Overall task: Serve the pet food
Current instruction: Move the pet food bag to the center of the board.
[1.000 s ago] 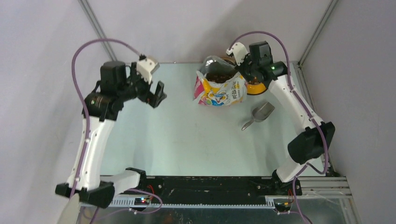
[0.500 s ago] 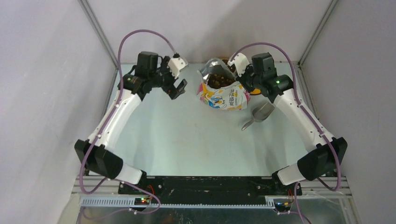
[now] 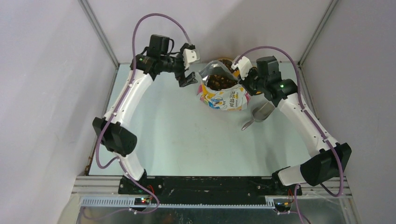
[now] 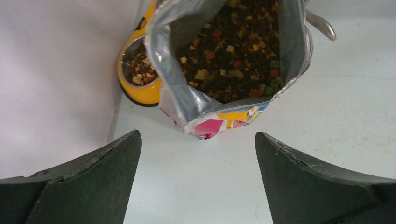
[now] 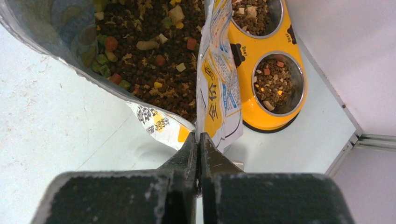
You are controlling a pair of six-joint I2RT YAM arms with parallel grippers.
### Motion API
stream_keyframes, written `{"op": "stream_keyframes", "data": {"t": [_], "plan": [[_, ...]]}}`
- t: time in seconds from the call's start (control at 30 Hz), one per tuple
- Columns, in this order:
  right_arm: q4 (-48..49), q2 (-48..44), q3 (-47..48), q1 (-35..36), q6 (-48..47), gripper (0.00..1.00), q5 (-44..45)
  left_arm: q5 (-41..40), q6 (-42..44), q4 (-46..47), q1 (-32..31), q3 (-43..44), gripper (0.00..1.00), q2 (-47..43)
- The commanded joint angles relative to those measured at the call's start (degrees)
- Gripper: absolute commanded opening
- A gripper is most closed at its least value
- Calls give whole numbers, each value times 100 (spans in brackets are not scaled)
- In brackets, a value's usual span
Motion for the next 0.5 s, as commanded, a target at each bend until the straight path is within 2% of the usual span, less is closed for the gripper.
{"op": "stream_keyframes", "data": {"t": [0.0, 0.27, 0.33, 0.4, 0.43, 0.47], "plan": [[731, -583, 244, -69, -6, 0, -203, 234, 685, -506, -105, 225, 98, 256], [540, -711, 261, -68, 23, 0, -392, 28, 788, -289, -180, 213, 93, 584], [523, -735, 228, -69, 13, 0, -388, 103, 832, -363, -211, 354, 87, 690], [503, -750, 205, -75, 5, 0, -385, 128, 922, -463, -264, 454, 77, 767], [489, -746, 206, -84, -10, 0, -380, 117, 1041, -550, -289, 499, 68, 793], [478, -750, 208, -89, -12, 0, -383, 73, 1092, -592, -344, 517, 64, 841]]}}
